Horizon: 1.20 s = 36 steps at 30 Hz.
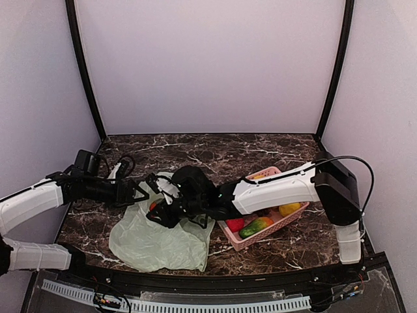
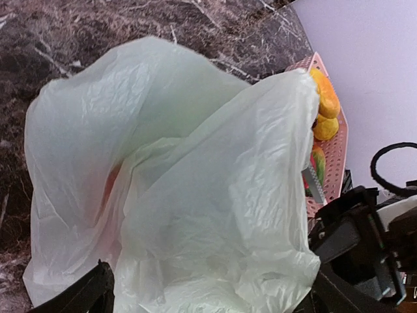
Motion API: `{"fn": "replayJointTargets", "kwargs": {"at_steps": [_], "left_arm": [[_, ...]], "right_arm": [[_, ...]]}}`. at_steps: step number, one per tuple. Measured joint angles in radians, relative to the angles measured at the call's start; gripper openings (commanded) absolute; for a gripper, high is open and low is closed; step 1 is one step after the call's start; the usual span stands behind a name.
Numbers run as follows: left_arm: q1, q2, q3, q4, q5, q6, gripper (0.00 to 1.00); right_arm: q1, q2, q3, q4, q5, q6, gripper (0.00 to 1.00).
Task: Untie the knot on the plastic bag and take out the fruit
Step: Adjust the bag opening for the takeout bag.
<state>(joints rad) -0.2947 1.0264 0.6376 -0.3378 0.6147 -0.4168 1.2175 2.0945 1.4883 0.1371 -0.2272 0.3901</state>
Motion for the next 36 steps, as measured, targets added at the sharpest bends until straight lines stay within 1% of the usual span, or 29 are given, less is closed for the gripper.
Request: {"fn": "replayJointTargets", "kwargs": {"at_steps": [4,8,10,11,12,13,14,15,16,17,18,19,20,23,25,30,34,36], "left_arm": [[-0.017,0.036,-0.048,0.007,-0.006,0.001,0.99],[-0.032,0.054,-0.080,0.062,0.012,-0.016,0.99],[-0.038,0.064,-0.093,0.095,0.023,-0.024,0.91],[-0.039,0.069,-0.100,0.109,0.027,-0.030,0.77],[-0.040,0.073,-0.109,0.122,0.032,-0.035,0.70],[-0.040,0.076,-0.114,0.131,0.034,-0.043,0.54],[-0.040,0.079,-0.121,0.141,0.038,-0.042,0.46],[-0.040,0.082,-0.125,0.147,0.042,-0.049,0.33],[-0.040,0.085,-0.127,0.154,0.043,-0.050,0.26],[-0.040,0.087,-0.127,0.158,0.044,-0.055,0.16],[-0.040,0.087,-0.127,0.164,0.043,-0.049,0.12],[-0.040,0.087,-0.127,0.167,0.043,-0.057,0.05],[-0.040,0.086,-0.127,0.172,0.042,-0.050,0.02],[-0.041,0.080,-0.127,0.174,0.038,-0.042,0.01],[-0.041,0.069,-0.126,0.171,0.037,-0.031,0.01],[-0.041,0.055,-0.116,0.153,0.034,0.011,0.01],[-0.041,0.054,-0.113,0.142,0.032,0.033,0.01],[-0.041,0.054,-0.113,0.138,0.032,0.041,0.01]], "right_arm": [[0.000,0.000,0.000,0.005,0.001,0.005,0.22],[0.000,0.000,0.000,0.007,0.006,0.008,0.24],[0.000,-0.002,-0.002,0.007,0.015,0.009,0.27],[0.000,-0.004,-0.006,0.007,0.020,0.009,0.30],[0.000,-0.009,-0.011,0.007,0.026,0.009,0.34],[0.000,-0.013,-0.015,0.007,0.031,0.011,0.38],[0.000,-0.021,-0.023,0.005,0.042,0.008,0.44],[0.000,-0.034,-0.034,0.003,0.051,0.005,0.49],[0.000,-0.050,-0.046,-0.003,0.064,0.002,0.54],[0.000,-0.072,-0.060,-0.010,0.080,-0.001,0.59],[0.000,-0.097,-0.074,-0.019,0.097,-0.005,0.63],[0.000,-0.117,-0.083,-0.030,0.116,-0.005,0.67],[-0.004,-0.145,-0.093,-0.041,0.141,-0.014,0.70],[-0.019,-0.230,-0.118,-0.072,0.216,-0.025,0.77],[-0.043,-0.265,-0.131,-0.090,0.249,-0.023,0.79],[-0.142,-0.277,-0.147,-0.169,0.300,-0.031,0.83],[-0.196,-0.251,-0.149,-0.216,0.319,-0.053,0.84],[-0.207,-0.229,-0.148,-0.229,0.322,-0.068,0.79]]}}
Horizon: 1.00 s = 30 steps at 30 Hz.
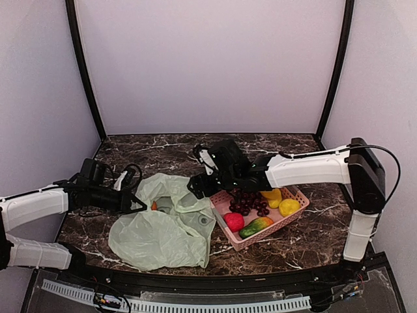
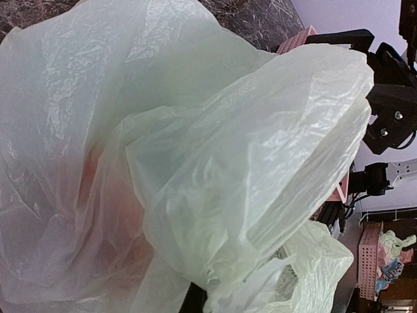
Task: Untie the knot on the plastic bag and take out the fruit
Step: Adjust the bag opening for the takeout bag.
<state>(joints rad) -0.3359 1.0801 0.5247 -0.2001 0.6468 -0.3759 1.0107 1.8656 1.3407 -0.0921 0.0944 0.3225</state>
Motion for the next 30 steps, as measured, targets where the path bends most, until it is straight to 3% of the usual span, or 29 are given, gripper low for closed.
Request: {"fn": "replayJointTargets", "kwargs": {"at_steps": [2,3,5,6,7,13,20,23,29,30], "left_arm": [[0.000,0.000,0.004,-0.010,0.000,0.008,0.01],[0.000,0.000,0.008,-0.016,0.000,0.013,0.01],[0.000,0.000,0.022,-0.026,0.000,0.025,0.01],[0.000,0.000,0.030,-0.031,0.000,0.029,0.01],[0.000,0.000,0.042,-0.041,0.000,0.037,0.01],[0.000,0.000,0.172,-0.169,-0.034,0.146,0.01],[0.000,0.005,0.389,-0.343,-0.157,0.350,0.01],[-0.002,0.012,0.409,-0.386,-0.197,0.414,0.01],[-0.011,0.031,0.407,-0.402,-0.199,0.464,0.01],[-0.013,0.031,0.404,-0.396,-0.193,0.466,0.01]], "right_arm": [[-0.006,0.027,0.007,-0.014,-0.001,-0.016,0.65],[-0.006,0.043,0.013,-0.019,-0.006,-0.026,0.53],[-0.006,0.077,0.034,-0.030,-0.018,-0.044,0.19],[-0.006,0.087,0.041,-0.033,-0.023,-0.058,0.06],[-0.006,0.098,0.050,-0.037,-0.029,-0.060,0.00],[-0.010,0.058,0.051,-0.039,-0.024,-0.071,0.00],[-0.010,-0.222,-0.043,-0.030,-0.004,-0.050,0.00],[-0.010,-0.317,-0.093,-0.009,-0.007,-0.016,0.00],[-0.009,-0.337,-0.220,0.014,-0.058,0.061,0.00],[-0.008,-0.335,-0.241,0.013,-0.064,0.076,0.05]]}}
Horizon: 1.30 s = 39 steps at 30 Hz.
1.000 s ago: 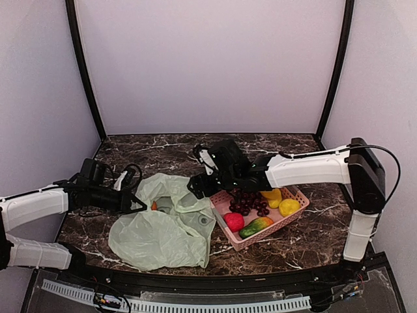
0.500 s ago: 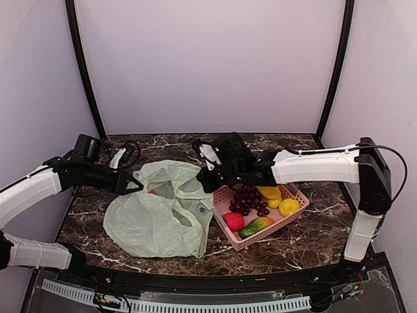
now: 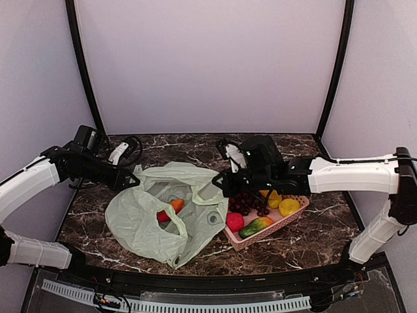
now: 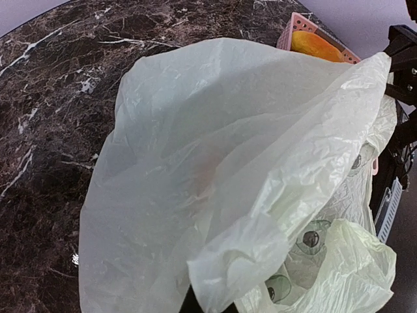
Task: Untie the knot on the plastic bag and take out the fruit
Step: Adjust the bag opening for the takeout bag.
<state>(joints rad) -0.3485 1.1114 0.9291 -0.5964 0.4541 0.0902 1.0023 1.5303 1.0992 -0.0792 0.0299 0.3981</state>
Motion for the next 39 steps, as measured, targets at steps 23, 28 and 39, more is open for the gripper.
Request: {"fn": "replayJointTargets", "kwargs": {"at_steps": [23,28,39], "left_arm": [[-0.033,0.032,-0.101,0.118,0.065,0.029,0.01],[-0.036,0.092,-0.075,0.131,0.092,0.043,0.10],[-0.066,0.087,-0.010,0.121,0.010,0.000,0.80]], "right_arm": [[0.237,0.019,0.087,-0.019,0.125,-0.090,0.72],[0.239,0.145,0.186,-0.018,0.132,-0.099,0.86],[0.207,0.225,0.327,-0.106,0.225,-0.209,0.98]]}}
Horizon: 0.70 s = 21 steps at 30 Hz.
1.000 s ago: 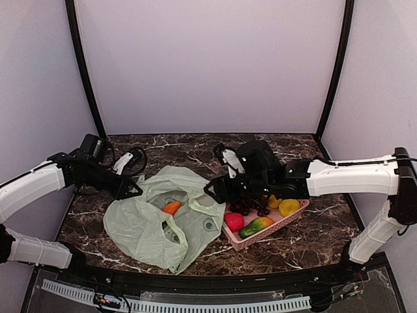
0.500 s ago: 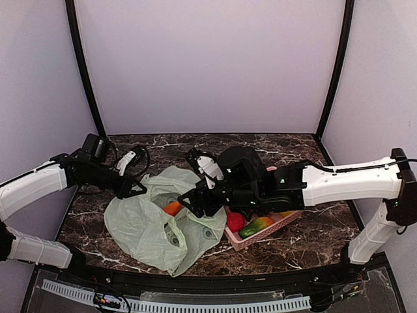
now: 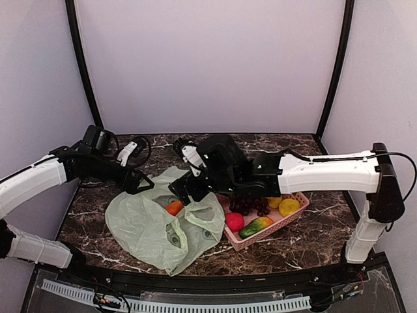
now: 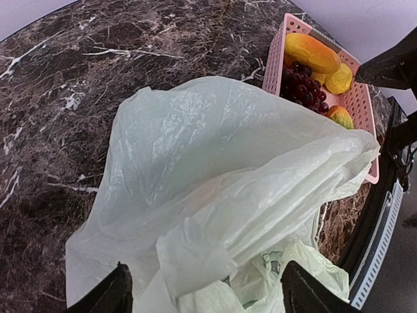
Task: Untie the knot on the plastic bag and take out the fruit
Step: Adjust the bag opening for the takeout bag.
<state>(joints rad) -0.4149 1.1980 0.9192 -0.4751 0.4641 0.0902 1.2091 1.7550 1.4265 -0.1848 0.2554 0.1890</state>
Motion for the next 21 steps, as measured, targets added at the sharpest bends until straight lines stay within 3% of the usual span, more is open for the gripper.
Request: {"fn": "replayJointTargets", "kwargs": {"at_steps": [7,14,21], "left_arm": [[-0.055,-0.149,-0.002,-0.068,-0.110,-0.299,0.85],[-0.171,-0.306,-0.171,-0.042,-0.116,-0.634,0.89],[-0.236,-0.294,-0.312,0.079,-0.088,-0.818,0.94]], "right_arm": [[-0.069,0.025,0.030,-0.009,-0.059,-0.019,0.94],[-0.091,0.101,0.051,-0.029,-0.129,-0.023,0.87],[-0.096,0.146,0.068,-0.047,-0.151,-0.015,0.86]]}}
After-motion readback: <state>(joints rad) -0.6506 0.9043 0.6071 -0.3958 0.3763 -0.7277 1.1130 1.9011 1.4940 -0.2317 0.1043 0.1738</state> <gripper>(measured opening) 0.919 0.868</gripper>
